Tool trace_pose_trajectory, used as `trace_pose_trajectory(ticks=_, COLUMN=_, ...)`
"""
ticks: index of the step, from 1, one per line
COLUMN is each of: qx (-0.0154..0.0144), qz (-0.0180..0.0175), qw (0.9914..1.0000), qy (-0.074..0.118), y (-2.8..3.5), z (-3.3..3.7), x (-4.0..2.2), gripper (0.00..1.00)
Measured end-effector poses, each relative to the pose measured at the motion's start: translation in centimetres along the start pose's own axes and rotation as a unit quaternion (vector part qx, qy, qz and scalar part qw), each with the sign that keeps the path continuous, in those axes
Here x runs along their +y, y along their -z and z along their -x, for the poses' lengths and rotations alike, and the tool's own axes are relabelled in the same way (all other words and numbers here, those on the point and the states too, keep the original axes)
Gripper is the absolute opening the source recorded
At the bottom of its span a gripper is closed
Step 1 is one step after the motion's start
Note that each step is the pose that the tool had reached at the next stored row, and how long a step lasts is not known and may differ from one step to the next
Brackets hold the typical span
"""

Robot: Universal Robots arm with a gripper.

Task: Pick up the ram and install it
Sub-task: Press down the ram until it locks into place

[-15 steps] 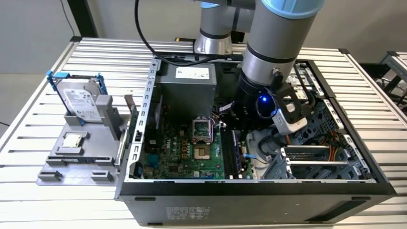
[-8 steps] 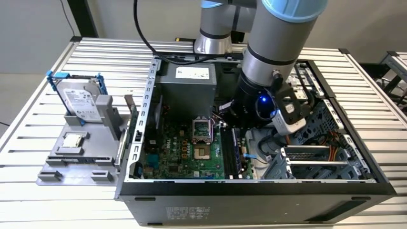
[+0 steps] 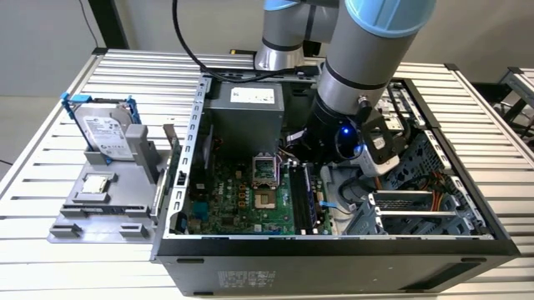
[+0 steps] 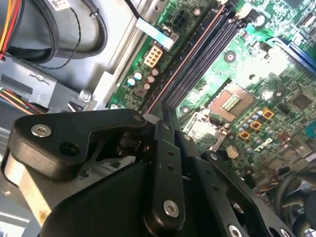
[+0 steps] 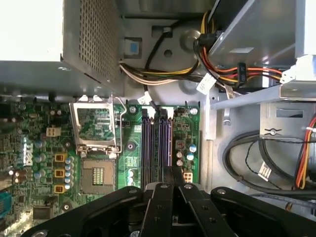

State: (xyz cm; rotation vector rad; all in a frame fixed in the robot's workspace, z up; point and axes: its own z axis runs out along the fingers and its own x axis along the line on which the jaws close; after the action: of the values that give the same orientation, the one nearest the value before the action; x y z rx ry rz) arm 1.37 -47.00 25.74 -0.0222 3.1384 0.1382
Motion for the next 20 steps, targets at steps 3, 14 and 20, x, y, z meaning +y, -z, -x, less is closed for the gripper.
trace_pose_trajectory(ticks=3, qx=0.0019, qz=-0.0028, qw=0.99977, qy=0.021, y=0.00, z=-0.01, x=0.02, gripper=0.00)
trace_pose_trajectory(ticks=14, qx=0.0080, qz=-0.0111, qw=0.99572, qy=0.091, y=0.01, z=-0.09, x=0.04, gripper=0.00)
trace_pose_trajectory(ticks=20, qx=0.0102, qz=-0.0125, qw=0.99287, qy=0.118, y=0.03, z=-0.13, x=0.04, gripper=0.00)
